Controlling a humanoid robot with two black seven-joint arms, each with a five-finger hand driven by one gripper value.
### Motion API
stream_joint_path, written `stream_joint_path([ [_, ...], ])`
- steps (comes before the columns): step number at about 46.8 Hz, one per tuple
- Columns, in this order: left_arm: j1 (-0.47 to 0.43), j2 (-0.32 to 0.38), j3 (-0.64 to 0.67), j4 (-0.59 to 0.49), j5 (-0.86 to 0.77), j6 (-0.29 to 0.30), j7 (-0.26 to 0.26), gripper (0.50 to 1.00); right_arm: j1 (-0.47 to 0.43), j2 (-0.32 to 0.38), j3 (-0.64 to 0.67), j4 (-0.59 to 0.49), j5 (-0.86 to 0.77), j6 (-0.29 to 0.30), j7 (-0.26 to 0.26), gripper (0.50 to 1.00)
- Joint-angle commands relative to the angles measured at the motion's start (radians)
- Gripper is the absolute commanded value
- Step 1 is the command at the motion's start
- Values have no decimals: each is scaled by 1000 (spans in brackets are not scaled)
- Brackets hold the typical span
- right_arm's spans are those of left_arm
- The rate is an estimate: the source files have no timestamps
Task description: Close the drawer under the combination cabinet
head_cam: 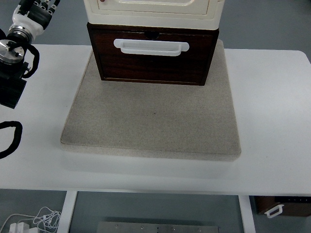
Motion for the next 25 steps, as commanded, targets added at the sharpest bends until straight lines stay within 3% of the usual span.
stream_joint_path([
  [1,11,-22,0,3,1,-12,8,996,0,0,2,0,0,0,0,952],
  [25,39,-63,-2,0,-4,-18,2,996,0,0,5,0,0,0,-1,952],
])
